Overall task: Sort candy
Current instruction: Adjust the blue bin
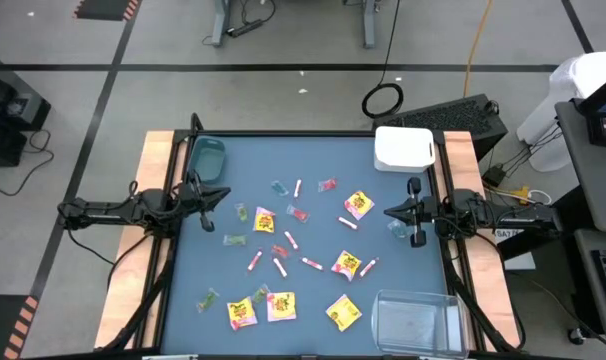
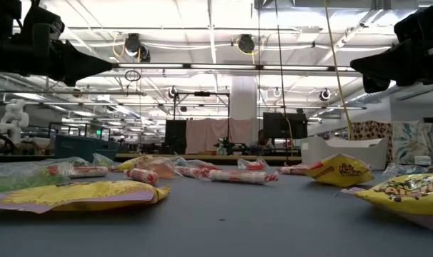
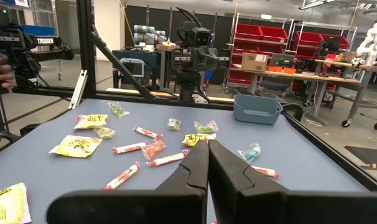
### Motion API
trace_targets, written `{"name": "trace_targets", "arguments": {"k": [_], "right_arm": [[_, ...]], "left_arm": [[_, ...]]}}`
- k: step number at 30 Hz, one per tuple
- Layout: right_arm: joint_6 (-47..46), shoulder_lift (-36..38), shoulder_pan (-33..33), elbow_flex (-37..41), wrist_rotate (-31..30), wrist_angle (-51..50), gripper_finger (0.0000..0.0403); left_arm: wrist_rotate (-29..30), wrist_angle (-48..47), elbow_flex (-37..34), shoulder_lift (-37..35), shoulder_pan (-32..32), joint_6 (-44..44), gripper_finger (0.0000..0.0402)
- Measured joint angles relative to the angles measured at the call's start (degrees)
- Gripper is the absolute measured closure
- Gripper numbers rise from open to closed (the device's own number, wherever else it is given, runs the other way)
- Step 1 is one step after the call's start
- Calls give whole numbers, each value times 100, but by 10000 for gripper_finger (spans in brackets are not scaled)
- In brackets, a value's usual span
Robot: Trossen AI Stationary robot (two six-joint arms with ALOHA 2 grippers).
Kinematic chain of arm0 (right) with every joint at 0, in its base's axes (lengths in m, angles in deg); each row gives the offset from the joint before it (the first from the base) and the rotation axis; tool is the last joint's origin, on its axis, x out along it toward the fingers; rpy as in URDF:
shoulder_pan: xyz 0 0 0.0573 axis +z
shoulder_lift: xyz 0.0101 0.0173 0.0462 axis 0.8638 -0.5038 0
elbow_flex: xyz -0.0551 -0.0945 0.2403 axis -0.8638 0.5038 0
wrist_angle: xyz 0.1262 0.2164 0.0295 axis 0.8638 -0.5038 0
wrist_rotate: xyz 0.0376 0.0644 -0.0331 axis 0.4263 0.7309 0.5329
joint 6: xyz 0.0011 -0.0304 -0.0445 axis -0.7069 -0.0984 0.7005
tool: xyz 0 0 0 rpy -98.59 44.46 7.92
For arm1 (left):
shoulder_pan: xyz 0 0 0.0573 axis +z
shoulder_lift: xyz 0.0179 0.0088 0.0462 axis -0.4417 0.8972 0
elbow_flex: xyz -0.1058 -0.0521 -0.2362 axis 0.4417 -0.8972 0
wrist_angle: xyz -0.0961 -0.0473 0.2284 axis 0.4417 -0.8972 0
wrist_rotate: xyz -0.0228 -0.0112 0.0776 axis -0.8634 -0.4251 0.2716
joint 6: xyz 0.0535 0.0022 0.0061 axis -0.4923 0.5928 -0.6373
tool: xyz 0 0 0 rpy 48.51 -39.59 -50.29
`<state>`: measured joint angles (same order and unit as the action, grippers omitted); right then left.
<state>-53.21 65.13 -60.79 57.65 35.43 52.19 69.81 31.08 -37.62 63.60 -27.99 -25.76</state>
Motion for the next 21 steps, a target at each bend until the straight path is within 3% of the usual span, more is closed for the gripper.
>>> {"name": "trace_targets", "arguments": {"k": [15,21], "right_arm": [[-2,0,1,0,0,37,403],[-330,-2,2,-1,2,0,403]], "left_arm": [[3,92,45,1,0,314,385],[-35,-474,768,249,0,831,384]]}}
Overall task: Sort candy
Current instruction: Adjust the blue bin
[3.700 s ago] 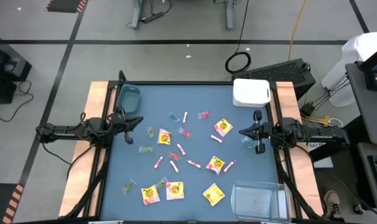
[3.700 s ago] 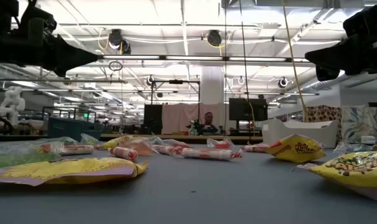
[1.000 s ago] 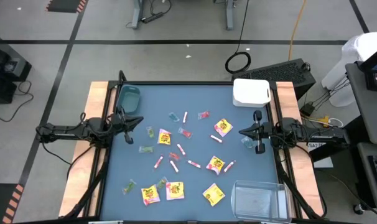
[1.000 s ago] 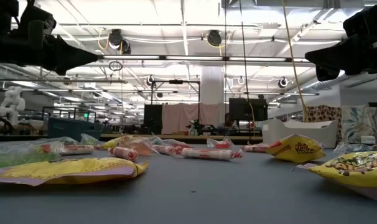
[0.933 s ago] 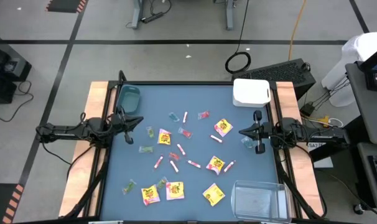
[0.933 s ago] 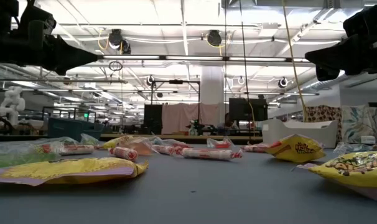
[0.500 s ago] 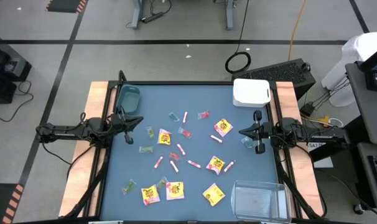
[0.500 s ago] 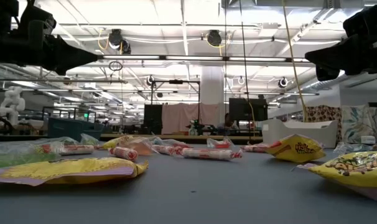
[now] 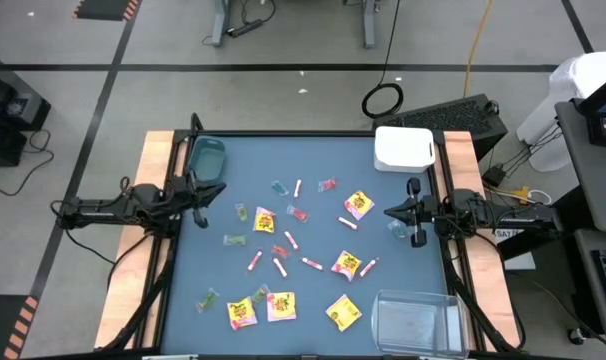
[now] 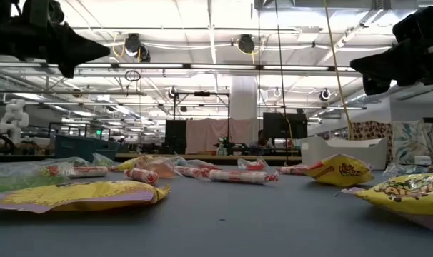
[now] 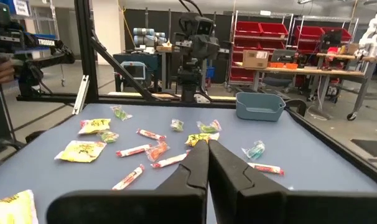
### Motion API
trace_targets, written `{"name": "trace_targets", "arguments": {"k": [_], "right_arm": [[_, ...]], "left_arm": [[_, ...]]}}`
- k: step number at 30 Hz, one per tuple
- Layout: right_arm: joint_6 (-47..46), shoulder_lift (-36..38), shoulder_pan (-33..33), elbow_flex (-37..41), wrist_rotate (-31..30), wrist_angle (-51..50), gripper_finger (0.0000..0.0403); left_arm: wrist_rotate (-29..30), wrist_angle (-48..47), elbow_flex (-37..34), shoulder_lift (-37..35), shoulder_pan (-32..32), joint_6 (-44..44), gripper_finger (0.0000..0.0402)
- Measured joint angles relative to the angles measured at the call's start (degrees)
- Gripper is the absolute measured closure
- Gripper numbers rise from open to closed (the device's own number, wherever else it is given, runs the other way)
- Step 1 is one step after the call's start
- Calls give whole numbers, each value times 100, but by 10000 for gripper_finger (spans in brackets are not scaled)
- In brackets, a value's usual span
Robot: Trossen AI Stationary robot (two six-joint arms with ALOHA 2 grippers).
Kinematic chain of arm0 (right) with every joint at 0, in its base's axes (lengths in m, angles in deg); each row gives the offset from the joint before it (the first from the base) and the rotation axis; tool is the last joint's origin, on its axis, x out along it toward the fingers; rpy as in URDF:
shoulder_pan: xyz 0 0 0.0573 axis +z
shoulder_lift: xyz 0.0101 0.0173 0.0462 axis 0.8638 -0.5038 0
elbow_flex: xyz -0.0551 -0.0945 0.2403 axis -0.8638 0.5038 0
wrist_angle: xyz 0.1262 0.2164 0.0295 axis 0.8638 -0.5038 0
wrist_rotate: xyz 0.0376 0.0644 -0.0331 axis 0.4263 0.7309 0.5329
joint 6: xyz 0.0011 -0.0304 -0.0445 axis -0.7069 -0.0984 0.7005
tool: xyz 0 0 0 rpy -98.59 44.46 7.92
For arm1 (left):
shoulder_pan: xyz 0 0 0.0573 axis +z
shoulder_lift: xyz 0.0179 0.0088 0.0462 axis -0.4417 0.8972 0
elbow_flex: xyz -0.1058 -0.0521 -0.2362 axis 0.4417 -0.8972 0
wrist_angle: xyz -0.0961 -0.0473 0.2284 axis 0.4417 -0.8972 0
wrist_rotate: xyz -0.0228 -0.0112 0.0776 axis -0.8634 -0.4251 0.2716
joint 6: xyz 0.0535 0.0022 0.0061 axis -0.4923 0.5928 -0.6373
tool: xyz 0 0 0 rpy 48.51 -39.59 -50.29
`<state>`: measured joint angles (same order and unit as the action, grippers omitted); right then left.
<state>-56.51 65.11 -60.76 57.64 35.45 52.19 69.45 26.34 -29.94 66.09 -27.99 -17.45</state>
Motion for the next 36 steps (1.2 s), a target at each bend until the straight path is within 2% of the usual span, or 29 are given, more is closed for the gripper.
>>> {"name": "trace_targets", "arguments": {"k": [4,8,11,16,23,28,36], "right_arm": [[-346,0,-1,1,17,-9,403],[-648,0,-2,0,6,-7,403],[-698,0,0,0,-234,-14,403],[-747,-11,-2,0,-446,15,403],[-1194,-22,-1,-11,-446,-12,403],[-1404,-79,-2,-325,-457,-488,403],[-1655,-344,-2,-1053,-440,-1382,403]], "left_arm": [[-281,-16,689,310,0,-393,384],[-249,-616,1609,770,0,-398,384],[-230,-763,2274,1189,0,-496,385],[-163,-915,2949,1974,0,-705,377],[-137,-925,3125,2942,0,-669,338],[-141,-907,3127,3553,0,-410,317],[-756,-927,3129,4297,-2,-223,315]]}}
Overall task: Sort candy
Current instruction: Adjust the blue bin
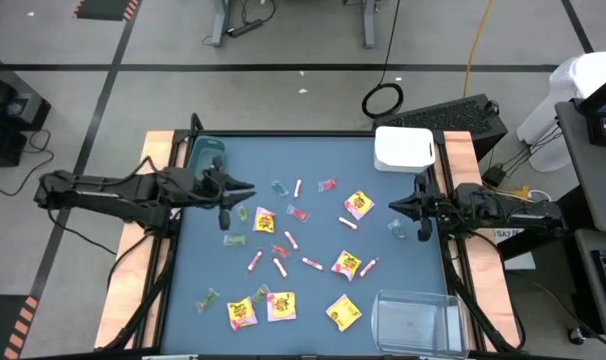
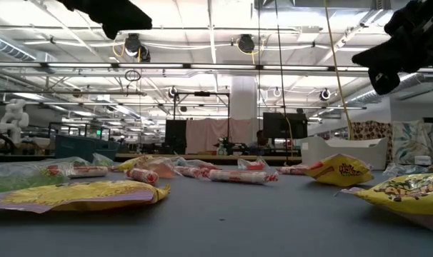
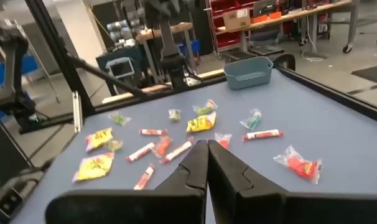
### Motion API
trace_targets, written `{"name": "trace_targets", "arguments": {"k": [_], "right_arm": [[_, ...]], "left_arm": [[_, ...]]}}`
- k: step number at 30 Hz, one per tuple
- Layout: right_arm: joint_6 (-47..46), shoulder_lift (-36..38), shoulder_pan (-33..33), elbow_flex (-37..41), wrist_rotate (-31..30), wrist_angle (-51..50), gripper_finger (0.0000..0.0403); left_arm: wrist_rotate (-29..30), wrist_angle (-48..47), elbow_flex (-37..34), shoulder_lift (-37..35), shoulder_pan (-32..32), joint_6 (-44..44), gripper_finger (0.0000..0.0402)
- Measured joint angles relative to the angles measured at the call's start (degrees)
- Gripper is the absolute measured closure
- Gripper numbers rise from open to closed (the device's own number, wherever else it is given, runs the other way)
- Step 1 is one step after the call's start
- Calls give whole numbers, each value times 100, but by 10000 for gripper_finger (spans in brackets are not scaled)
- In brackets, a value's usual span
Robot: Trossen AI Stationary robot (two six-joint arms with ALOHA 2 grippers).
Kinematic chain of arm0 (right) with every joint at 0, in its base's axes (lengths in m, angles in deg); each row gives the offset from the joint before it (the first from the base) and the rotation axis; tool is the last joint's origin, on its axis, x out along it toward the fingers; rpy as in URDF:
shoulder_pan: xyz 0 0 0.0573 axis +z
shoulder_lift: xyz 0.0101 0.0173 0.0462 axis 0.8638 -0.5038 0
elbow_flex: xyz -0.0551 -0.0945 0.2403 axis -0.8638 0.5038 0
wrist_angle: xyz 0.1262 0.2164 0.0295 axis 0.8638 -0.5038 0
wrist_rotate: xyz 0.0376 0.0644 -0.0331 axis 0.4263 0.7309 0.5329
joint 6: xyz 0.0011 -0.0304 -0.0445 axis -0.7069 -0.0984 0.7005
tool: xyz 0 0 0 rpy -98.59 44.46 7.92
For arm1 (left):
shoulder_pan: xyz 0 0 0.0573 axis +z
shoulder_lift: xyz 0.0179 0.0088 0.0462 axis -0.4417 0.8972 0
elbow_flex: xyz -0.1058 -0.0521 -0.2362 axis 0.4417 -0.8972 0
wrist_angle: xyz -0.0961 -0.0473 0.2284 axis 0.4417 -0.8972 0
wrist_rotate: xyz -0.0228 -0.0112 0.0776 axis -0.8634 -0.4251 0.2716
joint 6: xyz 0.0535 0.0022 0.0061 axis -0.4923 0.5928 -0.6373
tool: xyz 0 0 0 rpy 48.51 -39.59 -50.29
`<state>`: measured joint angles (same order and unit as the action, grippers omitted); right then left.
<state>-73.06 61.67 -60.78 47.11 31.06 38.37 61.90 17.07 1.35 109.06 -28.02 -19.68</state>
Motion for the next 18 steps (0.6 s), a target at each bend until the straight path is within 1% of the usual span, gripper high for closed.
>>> {"name": "trace_targets", "arguments": {"k": [3,6,9,13,15,18], "right_arm": [[-23,-176,0,-348,-7,-63,403],[267,-476,2,-976,-113,-445,403],[518,-919,2,-1692,-410,-1028,403],[707,-1631,0,-2570,-652,-1525,403],[874,-1979,2,-2832,-690,-1599,403],[1227,-2347,0,-2912,-607,-1548,403]], "left_arm": [[-3,16,0,233,2,0,315],[17,125,0,417,2,0,316],[16,351,0,532,-8,7,316],[10,602,2,664,-20,6,316],[20,653,2,743,-20,2,316],[36,687,2,879,-9,2,316]]}}
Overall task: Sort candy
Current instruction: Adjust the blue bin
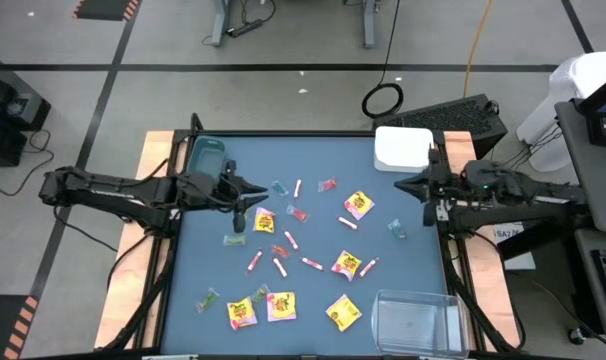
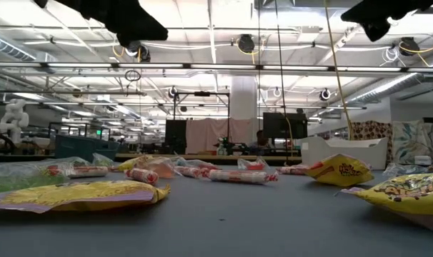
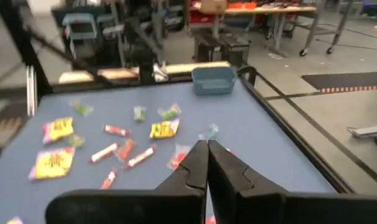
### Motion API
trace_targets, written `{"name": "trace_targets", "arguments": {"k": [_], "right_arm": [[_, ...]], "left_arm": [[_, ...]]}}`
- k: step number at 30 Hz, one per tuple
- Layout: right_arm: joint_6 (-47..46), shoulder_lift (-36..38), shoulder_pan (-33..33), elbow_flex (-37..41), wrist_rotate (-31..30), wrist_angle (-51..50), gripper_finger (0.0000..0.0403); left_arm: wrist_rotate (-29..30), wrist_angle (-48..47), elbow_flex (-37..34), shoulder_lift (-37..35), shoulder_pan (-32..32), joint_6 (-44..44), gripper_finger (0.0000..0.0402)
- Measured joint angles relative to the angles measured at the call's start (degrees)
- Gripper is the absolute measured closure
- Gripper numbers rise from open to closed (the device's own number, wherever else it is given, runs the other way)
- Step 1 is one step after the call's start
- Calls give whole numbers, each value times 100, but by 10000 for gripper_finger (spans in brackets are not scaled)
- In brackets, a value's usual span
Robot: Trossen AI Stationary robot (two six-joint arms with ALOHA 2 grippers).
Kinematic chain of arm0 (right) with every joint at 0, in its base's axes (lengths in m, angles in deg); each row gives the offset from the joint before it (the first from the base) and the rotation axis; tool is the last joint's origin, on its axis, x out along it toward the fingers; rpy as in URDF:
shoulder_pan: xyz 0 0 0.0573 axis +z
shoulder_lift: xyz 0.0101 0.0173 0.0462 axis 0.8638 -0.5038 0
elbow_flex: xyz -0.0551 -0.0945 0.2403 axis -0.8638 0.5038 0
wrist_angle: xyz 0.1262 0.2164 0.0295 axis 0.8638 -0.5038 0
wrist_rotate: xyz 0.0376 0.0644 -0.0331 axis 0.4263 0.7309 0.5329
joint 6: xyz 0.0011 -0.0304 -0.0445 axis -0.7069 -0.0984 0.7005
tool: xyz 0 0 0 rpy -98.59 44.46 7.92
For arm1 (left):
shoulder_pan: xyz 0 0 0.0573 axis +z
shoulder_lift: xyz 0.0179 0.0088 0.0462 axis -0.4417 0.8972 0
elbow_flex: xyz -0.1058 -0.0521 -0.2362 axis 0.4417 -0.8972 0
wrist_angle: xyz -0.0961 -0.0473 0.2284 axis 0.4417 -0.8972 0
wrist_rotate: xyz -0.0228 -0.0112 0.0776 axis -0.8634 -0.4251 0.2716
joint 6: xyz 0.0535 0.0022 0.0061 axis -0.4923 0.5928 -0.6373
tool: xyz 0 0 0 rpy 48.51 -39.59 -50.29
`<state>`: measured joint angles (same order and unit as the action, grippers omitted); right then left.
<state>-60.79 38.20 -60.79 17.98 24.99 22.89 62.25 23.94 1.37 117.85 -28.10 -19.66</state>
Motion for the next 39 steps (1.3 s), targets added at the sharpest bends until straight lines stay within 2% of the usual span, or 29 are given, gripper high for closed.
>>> {"name": "trace_targets", "arguments": {"k": [3,13,21,27,30,32,39], "right_arm": [[190,-276,2,27,159,16,403],[-601,-749,2,662,150,114,403],[-619,-769,2,1875,174,1986,403],[-600,-807,2,2596,174,3365,403],[-595,-849,2,2774,176,3682,403],[-595,-880,1,2792,174,3679,403],[-595,-1030,1,2802,179,3669,403]], "left_arm": [[4,111,0,140,0,118,316],[1,172,2,564,0,227,316],[90,257,2,1164,-1,600,314],[639,508,2,1781,0,754,264],[1061,491,2,1964,5,846,233],[1135,405,2,1982,44,1042,220],[285,364,2,1977,145,1789,212]]}}
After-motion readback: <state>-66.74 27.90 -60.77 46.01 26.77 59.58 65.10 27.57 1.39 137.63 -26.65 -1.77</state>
